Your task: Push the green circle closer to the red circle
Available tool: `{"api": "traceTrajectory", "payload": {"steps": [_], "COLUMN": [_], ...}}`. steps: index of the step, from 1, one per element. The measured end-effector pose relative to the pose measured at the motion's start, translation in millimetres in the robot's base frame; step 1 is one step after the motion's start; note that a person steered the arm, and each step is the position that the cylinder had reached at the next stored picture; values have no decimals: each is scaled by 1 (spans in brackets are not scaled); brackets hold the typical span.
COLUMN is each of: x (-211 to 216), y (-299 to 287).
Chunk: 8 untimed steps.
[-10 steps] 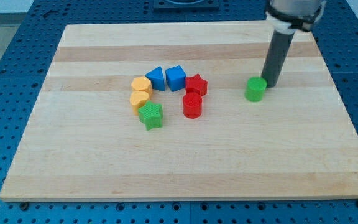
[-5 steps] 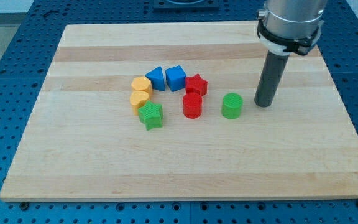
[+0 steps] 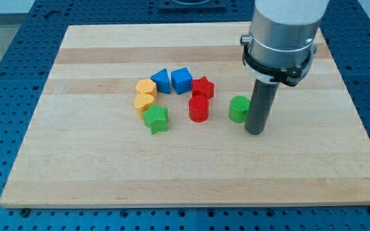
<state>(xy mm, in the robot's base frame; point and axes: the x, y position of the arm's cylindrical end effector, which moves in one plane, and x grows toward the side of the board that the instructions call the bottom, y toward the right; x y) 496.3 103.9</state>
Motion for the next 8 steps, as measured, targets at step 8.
{"api": "traceTrajectory", "payload": {"steps": [8], "x": [-23], "y": [-6]}}
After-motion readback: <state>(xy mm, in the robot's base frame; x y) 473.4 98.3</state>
